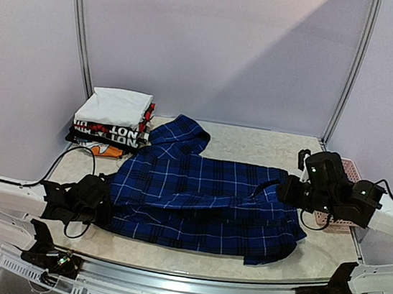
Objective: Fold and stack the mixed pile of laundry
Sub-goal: Adjust the 1/3-folded tank top at the center of the board.
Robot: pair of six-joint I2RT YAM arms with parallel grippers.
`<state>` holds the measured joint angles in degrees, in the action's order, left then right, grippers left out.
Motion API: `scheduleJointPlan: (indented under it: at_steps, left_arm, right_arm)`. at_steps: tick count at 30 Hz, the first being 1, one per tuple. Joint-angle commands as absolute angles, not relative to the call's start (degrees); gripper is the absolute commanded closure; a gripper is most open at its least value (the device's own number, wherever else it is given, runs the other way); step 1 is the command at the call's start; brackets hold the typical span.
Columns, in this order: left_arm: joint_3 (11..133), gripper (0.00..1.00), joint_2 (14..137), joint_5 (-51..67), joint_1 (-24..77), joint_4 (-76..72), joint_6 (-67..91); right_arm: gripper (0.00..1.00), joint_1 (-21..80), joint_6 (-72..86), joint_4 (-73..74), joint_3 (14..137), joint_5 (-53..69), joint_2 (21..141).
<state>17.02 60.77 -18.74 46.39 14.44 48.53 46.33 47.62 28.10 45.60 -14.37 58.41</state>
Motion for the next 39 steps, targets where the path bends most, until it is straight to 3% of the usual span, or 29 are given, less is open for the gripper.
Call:
scheduleJointPlan:
  at_steps: [1, 8, 19, 28, 32, 39]
  left_arm:
    - [16.3, 0.75, 60.92, -20.73, 47.02, 17.33, 49.72]
    - [16.47, 0.75, 57.71, -20.61, 47.02, 18.93, 50.09]
    - [19.56, 0.71, 48.08, -18.36, 47.18, 25.26, 48.96]
    - [26.16, 0.67, 48.13, -18.37, 51.02, 25.84, 46.52]
    - [30.1, 0.65, 51.82, -19.58, 53.54, 24.85, 45.74]
    - [35.14, 0.69, 62.83, -15.47, 55.38, 17.07, 42.57]
  right_arm:
    - [1.0, 46.09, 47.48, 33.69, 41.77, -17.5, 56.06]
    - [1.0, 46.1, 50.95, 28.58, 31.07, -17.47, 55.62]
    - [0.98, 46.12, 52.49, 29.79, 25.87, -16.68, 58.15]
    - [0.73, 46.18, 53.74, 29.99, 24.03, -15.71, 58.84]
    - [0.48, 46.16, 53.4, 33.31, 26.51, -16.64, 56.06]
    - [0.43, 46.21, 49.19, 37.62, 33.49, -14.84, 50.95]
